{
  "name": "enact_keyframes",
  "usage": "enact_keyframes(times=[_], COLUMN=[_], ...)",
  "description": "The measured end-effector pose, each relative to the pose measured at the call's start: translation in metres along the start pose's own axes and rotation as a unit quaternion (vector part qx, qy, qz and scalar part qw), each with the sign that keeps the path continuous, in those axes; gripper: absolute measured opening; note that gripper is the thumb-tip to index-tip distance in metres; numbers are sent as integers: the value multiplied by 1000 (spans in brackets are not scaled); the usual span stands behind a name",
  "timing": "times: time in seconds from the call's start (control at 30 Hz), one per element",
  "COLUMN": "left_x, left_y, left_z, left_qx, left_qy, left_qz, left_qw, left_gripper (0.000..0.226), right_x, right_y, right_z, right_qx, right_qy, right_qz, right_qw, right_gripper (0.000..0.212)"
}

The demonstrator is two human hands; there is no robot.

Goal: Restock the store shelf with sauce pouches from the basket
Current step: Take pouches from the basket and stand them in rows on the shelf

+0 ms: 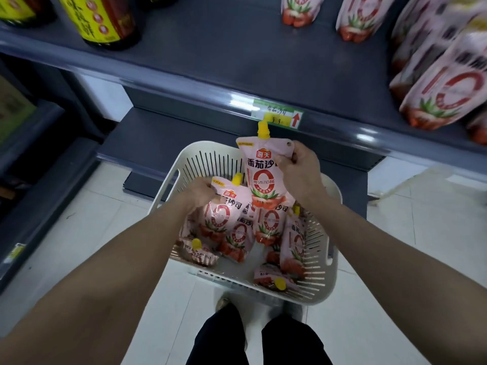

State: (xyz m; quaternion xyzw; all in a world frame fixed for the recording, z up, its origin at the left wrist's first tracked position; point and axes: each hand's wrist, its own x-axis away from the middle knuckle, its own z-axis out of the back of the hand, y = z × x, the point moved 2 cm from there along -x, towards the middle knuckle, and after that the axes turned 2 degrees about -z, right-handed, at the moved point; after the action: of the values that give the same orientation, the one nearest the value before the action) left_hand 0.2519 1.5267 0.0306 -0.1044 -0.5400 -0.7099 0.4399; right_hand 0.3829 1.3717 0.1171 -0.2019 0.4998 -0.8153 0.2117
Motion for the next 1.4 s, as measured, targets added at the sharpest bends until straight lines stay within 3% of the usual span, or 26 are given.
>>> enact_keyframes(times=[0.23,0.33,0.43,0.63,0.7,0.87,0.93,1.17,1.27,1.4], left_x=[47,68,86,107,106,99,92,47,26,-2], left_y=[61,94,125,202,230,290,308,344,349,355], left_z=[46,67,84,102,106,106,105,101,104,104], left_qx=[10,9,7,71,117,198,206,210,216,212], left_qy=[19,16,21,72,90,139,156,172,158,132], left_qz=[-65,-105,-148,-244,-267,-316,-324,-300,-290,-278], left_qw=[998,994,989,965,952,917,910,915,919,927], left_gripper=[8,17,6,22,17,8,18,28,29,29], right_x=[-4,-6,-8,-28,-38,-80,-100,-160,-178,-193], right_y=[-73,-110,-141,-179,-186,-194,-194,-185,-174,-161], right_z=[34,55,80,133,149,175,181,176,169,165], right_qx=[4,-25,-46,-80,-75,-112,-127,-179,-197,-191], right_qy=[91,116,140,196,211,216,213,186,191,195], right_qz=[78,107,136,157,162,132,119,62,27,-2], right_qw=[993,987,980,965,961,961,961,964,961,962], right_gripper=[13,15,18,17,15,14,14,27,18,26])
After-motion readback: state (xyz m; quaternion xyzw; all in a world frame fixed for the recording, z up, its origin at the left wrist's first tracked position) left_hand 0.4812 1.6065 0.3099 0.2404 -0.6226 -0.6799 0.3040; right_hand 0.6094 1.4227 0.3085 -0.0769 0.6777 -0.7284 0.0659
